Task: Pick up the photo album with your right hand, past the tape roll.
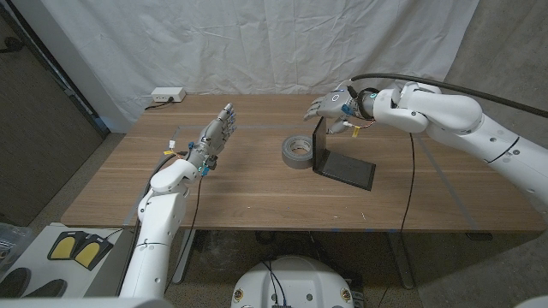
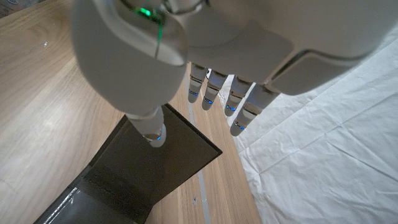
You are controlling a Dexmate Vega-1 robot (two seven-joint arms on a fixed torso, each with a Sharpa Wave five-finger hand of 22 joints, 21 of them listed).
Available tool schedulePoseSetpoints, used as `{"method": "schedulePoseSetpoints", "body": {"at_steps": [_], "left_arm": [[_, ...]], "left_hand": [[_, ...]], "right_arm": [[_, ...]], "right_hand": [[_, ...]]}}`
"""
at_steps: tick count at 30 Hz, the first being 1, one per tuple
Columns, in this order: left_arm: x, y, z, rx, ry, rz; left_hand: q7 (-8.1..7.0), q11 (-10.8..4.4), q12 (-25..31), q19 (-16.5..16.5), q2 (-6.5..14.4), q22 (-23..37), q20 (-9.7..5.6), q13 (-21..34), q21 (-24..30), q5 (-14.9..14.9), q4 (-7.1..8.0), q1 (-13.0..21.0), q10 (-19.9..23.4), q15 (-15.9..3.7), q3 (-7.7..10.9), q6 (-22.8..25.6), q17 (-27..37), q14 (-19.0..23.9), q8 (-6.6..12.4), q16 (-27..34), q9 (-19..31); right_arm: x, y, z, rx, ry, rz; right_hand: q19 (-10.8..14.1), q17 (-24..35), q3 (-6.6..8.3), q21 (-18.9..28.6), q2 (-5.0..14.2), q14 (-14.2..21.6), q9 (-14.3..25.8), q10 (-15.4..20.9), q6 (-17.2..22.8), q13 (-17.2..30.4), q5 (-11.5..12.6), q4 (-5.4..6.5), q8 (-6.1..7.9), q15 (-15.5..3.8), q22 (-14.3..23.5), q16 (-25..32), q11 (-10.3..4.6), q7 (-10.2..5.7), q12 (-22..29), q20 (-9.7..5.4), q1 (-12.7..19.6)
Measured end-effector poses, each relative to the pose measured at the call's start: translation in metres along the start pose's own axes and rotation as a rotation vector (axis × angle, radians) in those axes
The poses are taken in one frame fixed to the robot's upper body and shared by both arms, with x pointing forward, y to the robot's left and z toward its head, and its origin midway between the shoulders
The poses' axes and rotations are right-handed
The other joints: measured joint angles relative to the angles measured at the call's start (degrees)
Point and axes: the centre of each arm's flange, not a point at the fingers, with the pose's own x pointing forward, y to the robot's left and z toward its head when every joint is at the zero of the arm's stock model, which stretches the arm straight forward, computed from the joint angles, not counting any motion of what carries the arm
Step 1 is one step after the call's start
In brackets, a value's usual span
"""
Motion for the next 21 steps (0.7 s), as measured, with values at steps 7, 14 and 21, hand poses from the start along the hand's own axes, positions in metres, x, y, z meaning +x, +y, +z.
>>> {"method": "schedulePoseSetpoints", "body": {"at_steps": [7, 14, 21], "left_arm": [[-0.001, 0.003, -0.001, -0.002, 0.000, -0.006], [-0.001, 0.005, -0.001, -0.005, -0.005, -0.006], [-0.003, 0.008, -0.003, -0.006, -0.009, -0.001]], "left_hand": [[0.00, 0.00, 0.00, 0.00, 0.00, 0.00, 0.00, 0.00, 0.00, 0.00, 0.17, 0.00, 0.00, 0.07, -0.17, 0.00, 0.00, -0.07, 0.00, 0.00, 0.00], [0.00, 0.00, 0.00, 0.00, 0.00, -0.01, 0.00, 0.00, 0.00, 0.00, 0.24, 0.00, 0.00, 0.22, -0.24, 0.00, 0.00, -0.22, 0.00, 0.00, 0.00], [0.00, 0.00, 0.00, 0.00, 0.31, -0.01, 0.00, 0.00, 0.00, -0.22, 0.00, 0.31, 0.00, 0.21, -0.47, 0.00, 0.00, -0.22, 0.00, 0.00, 0.00]], "right_arm": [[0.004, -0.001, 0.003, -0.006, -0.001, 0.008], [0.008, -0.002, 0.005, -0.005, 0.000, 0.012], [0.013, -0.001, 0.005, 0.001, 0.000, 0.018]], "right_hand": [[0.28, 0.00, -0.01, 0.00, 0.30, 0.00, 0.00, 0.30, 0.22, 0.00, -0.01, 0.00, 0.00, 0.00, 0.00, 0.20, 0.31, 0.24, 0.00, 0.08, 0.30], [0.42, 0.16, 0.22, 0.00, 0.30, 0.72, 0.01, 0.67, 0.52, 0.01, -0.03, 0.22, 0.00, -0.10, 0.00, 0.20, 0.24, 0.31, 0.00, 0.15, 0.30], [2.05, 0.16, 0.22, 0.34, 0.79, 1.33, 0.01, 1.85, 2.58, 0.01, -0.03, 0.22, 0.19, -0.09, -0.01, 0.20, 0.20, 0.51, 0.00, -0.66, 0.79]]}}
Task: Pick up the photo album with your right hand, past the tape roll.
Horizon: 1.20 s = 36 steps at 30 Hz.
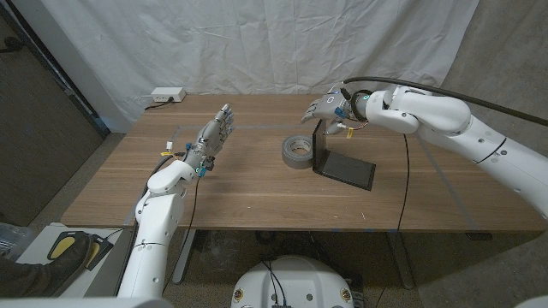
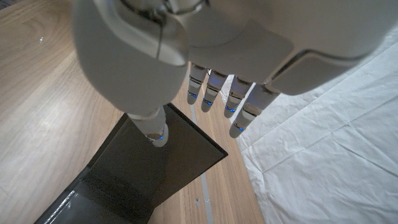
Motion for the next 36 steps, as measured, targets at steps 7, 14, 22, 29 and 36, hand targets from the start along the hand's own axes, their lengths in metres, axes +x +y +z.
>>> {"method": "schedulePoseSetpoints", "body": {"at_steps": [7, 14, 22, 29, 36], "left_arm": [[-0.001, 0.003, -0.004, -0.004, 0.004, 0.002], [0.002, 0.007, -0.005, -0.004, 0.006, 0.002], [0.004, 0.008, -0.005, -0.005, 0.006, 0.001], [0.007, 0.007, -0.004, -0.005, 0.006, -0.001], [0.009, 0.005, -0.005, -0.006, 0.007, -0.004]], "left_hand": [[0.00, 0.00, 0.00, 0.00, 0.00, 0.00, 0.00, 0.00, 0.00, -0.27, 0.00, 0.00, 0.00, 0.00, 0.00, 0.00, 0.00, 0.00, 0.00, 0.00, 0.00], [0.11, 0.00, 0.00, 0.00, 0.00, 0.00, 0.00, 0.00, 0.00, -0.26, 0.00, 0.00, 0.00, 0.00, 0.00, 0.11, 0.00, 0.00, 0.00, 0.00, 0.00], [0.11, 0.00, 0.00, 0.00, 0.00, 0.00, 0.00, 0.00, 0.00, -0.26, 0.00, 0.00, 0.00, 0.00, 0.01, 0.11, 0.00, 0.00, 0.00, 0.00, 0.00], [0.11, 0.00, 0.00, 0.00, 0.00, 0.00, 0.00, 0.00, 0.00, -0.26, 0.00, 0.00, 0.00, 0.00, 0.01, 0.11, 0.00, 0.00, 0.00, 0.00, 0.00], [0.11, 0.00, 0.00, -0.23, 0.23, 0.00, 0.22, 0.00, 0.00, -0.26, 0.00, 0.23, 0.00, 0.00, 0.01, 0.11, 0.00, 0.00, 0.00, 0.00, 0.00]], "right_arm": [[0.004, 0.001, 0.001, 0.001, -0.001, 0.003], [0.008, 0.004, 0.001, 0.009, 0.001, 0.011], [0.009, 0.008, -0.001, 0.018, 0.011, 0.020], [0.009, 0.015, -0.003, 0.026, 0.016, 0.032], [0.008, 0.019, -0.003, 0.031, 0.016, 0.043]], "right_hand": [[0.37, 0.00, 0.23, 0.00, 0.41, 0.89, 0.00, 0.80, 1.40, 0.00, -0.23, 0.23, 0.20, 0.13, 0.29, 0.00, 0.63, -0.20, 0.22, 0.04, 0.41], [0.37, -0.01, 0.47, 0.00, 0.72, 2.60, 0.00, 1.72, 2.65, 0.01, -0.68, 0.00, 0.44, 0.09, 0.29, 0.43, 0.94, 0.25, 0.22, 0.04, 0.72], [0.80, -0.01, 0.47, 0.34, 1.02, 4.00, 0.01, 3.15, 4.51, 0.01, -0.68, 0.00, 0.43, 0.07, 0.28, 0.62, 0.70, 0.44, 0.44, 0.03, 1.01], [1.61, -0.01, 0.57, 0.56, 1.35, 4.94, 0.12, 4.40, 5.79, 0.01, -1.17, 0.10, 0.87, 0.03, 0.27, 0.66, 0.76, 0.73, 0.88, 0.04, 1.35], [1.82, -0.01, 0.71, 0.56, 1.40, 6.06, 0.15, 5.07, 6.42, 0.01, -1.17, 0.24, 0.87, 0.10, 0.27, 0.66, 0.82, 0.72, 0.88, -0.18, 1.40]]}}
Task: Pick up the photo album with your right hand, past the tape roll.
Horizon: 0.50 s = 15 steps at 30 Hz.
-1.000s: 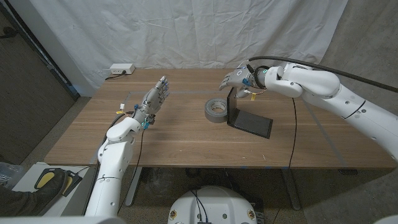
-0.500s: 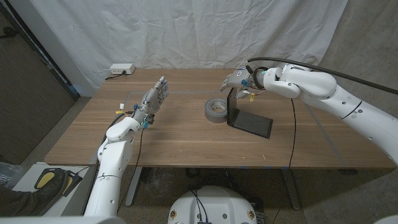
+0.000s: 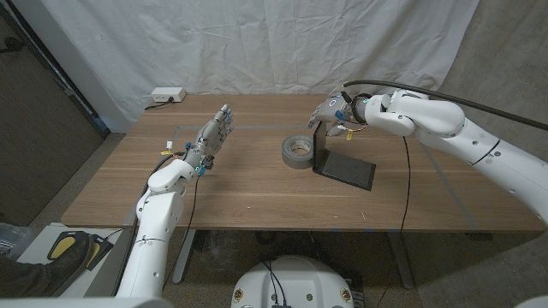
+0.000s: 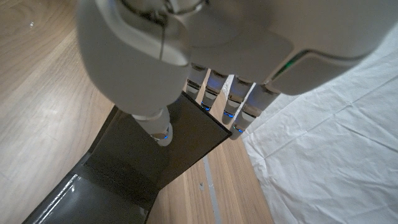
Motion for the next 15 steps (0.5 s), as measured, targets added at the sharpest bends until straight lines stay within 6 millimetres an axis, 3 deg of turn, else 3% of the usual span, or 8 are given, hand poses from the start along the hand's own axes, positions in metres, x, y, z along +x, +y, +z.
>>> {"method": "schedulePoseSetpoints", "body": {"at_steps": [8, 15], "left_arm": [[0.0014, -0.0030, -0.0015, -0.004, 0.002, -0.003], [0.0007, -0.0052, -0.0045, -0.011, 0.005, 0.000]], "left_hand": [[0.00, 0.00, 0.00, 0.00, 0.00, 0.00, 0.00, 0.00, 0.00, 0.00, 0.00, 0.00, 0.00, 0.00, 0.00, 0.00, 0.00, 0.00, 0.00, 0.00, 0.00], [0.00, 0.00, 0.00, 0.01, 0.00, 0.00, -0.01, 0.00, 0.00, 0.00, -0.02, 0.00, 0.00, 0.00, -0.02, 0.00, 0.00, 0.00, 0.00, 0.00, 0.00]], "right_arm": [[-0.0009, 0.0057, 0.0009, 0.004, -0.004, 0.012], [-0.0025, 0.0099, 0.0018, 0.005, -0.012, 0.010]], "right_hand": [[0.84, 0.28, 0.00, 0.22, 0.37, 1.95, 0.00, 1.48, 3.02, 0.00, 0.00, 0.00, 0.78, -0.12, 0.27, 0.40, -0.62, -1.12, 0.45, 0.02, 0.37], [2.97, 0.55, 0.00, 0.67, 0.68, 5.71, -0.12, 7.00, 10.20, 0.00, -0.40, 0.00, 2.28, -0.17, 0.35, 0.61, -1.88, -1.30, 1.90, -0.11, 0.68]]}}
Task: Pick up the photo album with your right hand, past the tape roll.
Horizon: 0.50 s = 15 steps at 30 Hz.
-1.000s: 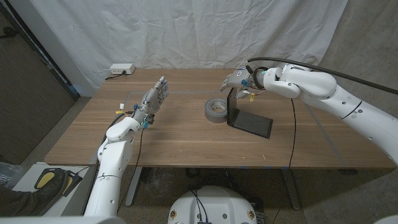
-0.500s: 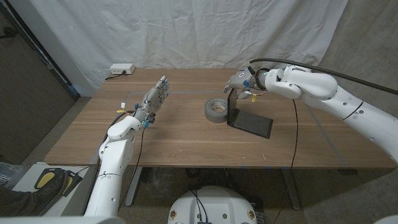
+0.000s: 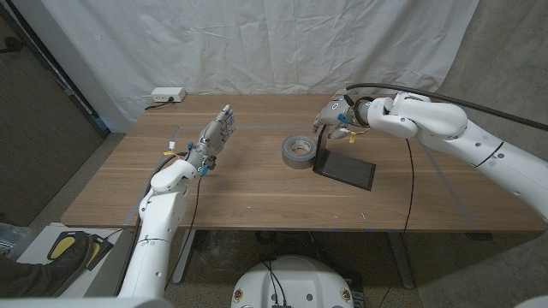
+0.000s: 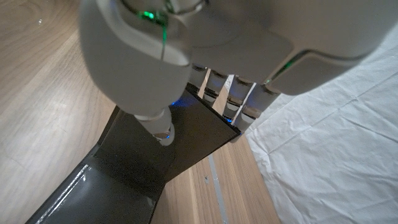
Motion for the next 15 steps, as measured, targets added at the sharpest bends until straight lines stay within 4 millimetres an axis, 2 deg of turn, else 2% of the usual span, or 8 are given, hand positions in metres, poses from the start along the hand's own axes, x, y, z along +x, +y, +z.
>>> {"method": "schedulePoseSetpoints", "body": {"at_steps": [9, 15], "left_arm": [[-0.0014, -0.0047, -0.0018, -0.009, -0.005, -0.001], [-0.0027, -0.0067, -0.0030, -0.014, -0.007, -0.001]], "left_hand": [[-0.21, 0.00, 0.00, 0.00, 0.00, 0.00, 0.00, 0.00, 0.00, 0.00, 0.07, 0.00, 0.00, 0.00, -0.40, 0.21, 0.00, 0.00, 0.00, 0.00, 0.00], [-0.21, 0.00, 0.00, 0.00, 0.00, 0.00, 0.00, 0.00, 0.00, 0.00, 0.07, 0.00, 0.00, 0.00, -0.40, 0.21, 0.00, 0.00, 0.00, 0.00, 0.00]], "right_arm": [[-0.0026, 0.0006, 0.0009, 0.002, -0.012, -0.031], [-0.0039, 0.0006, 0.0017, 0.000, -0.017, -0.052]], "right_hand": [[3.29, 0.26, 0.00, 0.88, 0.68, 5.88, -0.57, 6.27, 9.61, -0.29, -0.32, 0.00, 0.65, -0.34, 0.19, 0.27, -0.47, -0.08, 0.49, 0.01, 0.68], [4.41, 0.46, -0.42, 1.23, 1.58, 7.72, -0.59, 7.92, 12.77, -0.29, -0.46, 0.42, 0.65, -0.40, 0.47, 0.34, -0.45, -0.13, 0.49, -0.11, 0.67]]}}
